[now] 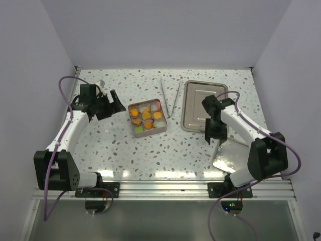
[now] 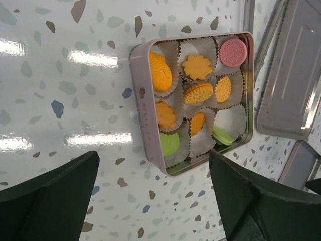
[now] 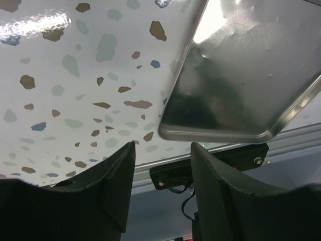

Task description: Pack the cookies

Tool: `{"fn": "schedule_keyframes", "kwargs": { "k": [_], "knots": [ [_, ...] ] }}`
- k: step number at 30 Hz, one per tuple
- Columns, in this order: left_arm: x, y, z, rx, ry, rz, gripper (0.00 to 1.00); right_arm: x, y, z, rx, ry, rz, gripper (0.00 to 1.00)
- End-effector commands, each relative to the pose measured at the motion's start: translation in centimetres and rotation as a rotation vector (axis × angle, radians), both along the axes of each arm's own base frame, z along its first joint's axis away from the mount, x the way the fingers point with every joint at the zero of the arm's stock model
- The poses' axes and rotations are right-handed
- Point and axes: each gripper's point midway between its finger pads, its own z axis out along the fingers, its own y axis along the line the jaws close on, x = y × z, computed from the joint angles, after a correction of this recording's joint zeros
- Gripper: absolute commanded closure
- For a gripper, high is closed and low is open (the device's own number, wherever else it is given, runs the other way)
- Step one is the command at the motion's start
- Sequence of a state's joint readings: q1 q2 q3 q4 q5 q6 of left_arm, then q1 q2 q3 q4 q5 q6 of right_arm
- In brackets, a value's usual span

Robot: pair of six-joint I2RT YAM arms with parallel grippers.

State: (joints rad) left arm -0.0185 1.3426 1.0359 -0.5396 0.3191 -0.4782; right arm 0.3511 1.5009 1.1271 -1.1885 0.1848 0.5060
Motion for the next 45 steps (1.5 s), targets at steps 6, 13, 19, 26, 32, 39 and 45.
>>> {"fn": "schedule_keyframes", "kwargs": {
  "k": [6, 13, 19, 26, 32, 39, 45],
  "knots": [
    [-0.1, -0.5, 1.5, -0.01, -0.06, -0.028, 0.04, -0.4, -1.0, -2.5, -0.046, -0.007, -0.083, 0.52],
    [-0.4, -0.4, 1.7, -0.002, -0.067, -0.028, 0.04, -0.5, -1.8, -5.0, -0.033, 0.027, -0.14, 0.58],
    [-0.5, -0.3, 1.5, 0.0, -0.062, -0.024, 0.04, -0.5, -2.7, -6.4, -0.032, 0.057, -0.203, 0.66],
    [-0.4, -0.2, 1.7, -0.003, -0.065, -0.01, 0.04, -1.0, -3.0, -9.0, -0.017, 0.125, -0.255, 0.74],
    [-0.5, 0.0, 1.8, 0.009, -0.066, -0.002, 0.04, -1.3, -2.8, -9.6, 0.009, 0.138, -0.26, 0.88],
    [0.1, 0.0, 2.2, -0.001, -0.08, 0.015, 0.04, 1.7, -3.0, -4.2, 0.009, 0.007, -0.245, 1.0],
    [1.3, 0.2, 3.2, -0.001, -0.102, 0.034, 0.04, 4.0, -2.2, 3.5, 0.084, -0.151, -0.234, 1.0]
  ]
}}
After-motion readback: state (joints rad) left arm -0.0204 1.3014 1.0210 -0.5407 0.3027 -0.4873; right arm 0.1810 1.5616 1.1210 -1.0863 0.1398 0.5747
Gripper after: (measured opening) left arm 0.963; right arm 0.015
